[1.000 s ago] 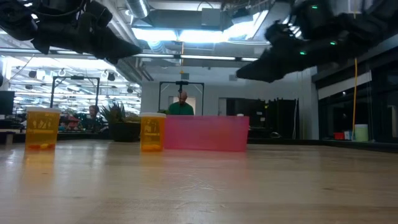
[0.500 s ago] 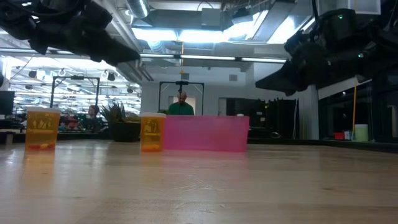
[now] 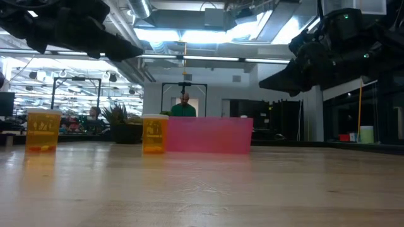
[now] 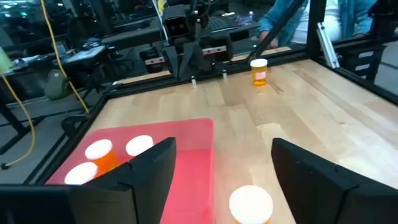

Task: Pick and place pill bottles into a basket
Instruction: Put the orange pill bottle into the red bin

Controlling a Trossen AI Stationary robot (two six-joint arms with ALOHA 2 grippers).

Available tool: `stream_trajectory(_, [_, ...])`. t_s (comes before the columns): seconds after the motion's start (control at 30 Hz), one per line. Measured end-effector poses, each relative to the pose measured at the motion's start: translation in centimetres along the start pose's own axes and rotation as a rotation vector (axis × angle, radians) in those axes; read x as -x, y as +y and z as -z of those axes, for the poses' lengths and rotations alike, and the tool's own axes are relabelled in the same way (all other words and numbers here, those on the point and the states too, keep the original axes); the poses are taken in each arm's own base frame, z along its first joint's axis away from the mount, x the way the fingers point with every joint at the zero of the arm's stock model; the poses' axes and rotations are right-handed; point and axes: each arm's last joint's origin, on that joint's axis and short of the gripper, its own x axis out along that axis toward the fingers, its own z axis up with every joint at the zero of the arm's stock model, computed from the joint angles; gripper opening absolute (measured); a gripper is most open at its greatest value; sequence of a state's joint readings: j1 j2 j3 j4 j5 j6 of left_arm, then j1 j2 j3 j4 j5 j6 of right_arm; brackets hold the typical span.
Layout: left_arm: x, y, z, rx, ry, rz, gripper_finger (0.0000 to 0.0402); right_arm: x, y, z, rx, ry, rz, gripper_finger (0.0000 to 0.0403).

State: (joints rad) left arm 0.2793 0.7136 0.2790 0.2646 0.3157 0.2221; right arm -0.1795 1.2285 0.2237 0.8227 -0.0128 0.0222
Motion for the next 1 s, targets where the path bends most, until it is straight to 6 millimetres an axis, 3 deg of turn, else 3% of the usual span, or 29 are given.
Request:
stream_trajectory(0.3, [-0.5,-0.7,0.0,0.155,0.023,-0.071,0.0263,0.0,0.0,0.0,0.001,0.0,0.0,0.0014])
stream_trajectory(0.57, [-2.1,-2.2,0.9,0.237,0.146,-0.143,0.0265,0.0,0.0,0.0,0.004,0.001,0.0,0.0012])
stream_trajectory(0.8, [-4.1,-3.6,-0.7,0.256,0.282,-0.105,0.0266,0.0,0.0,0.0,0.004,0.004,0.0,0.0015])
stream_trajectory(1.0, [-4.6,-5.1,-1.3,0.282,0.459,-0.147,0.0266,0.0,0.0,0.3,0.0,0.029,0.001,0.0015])
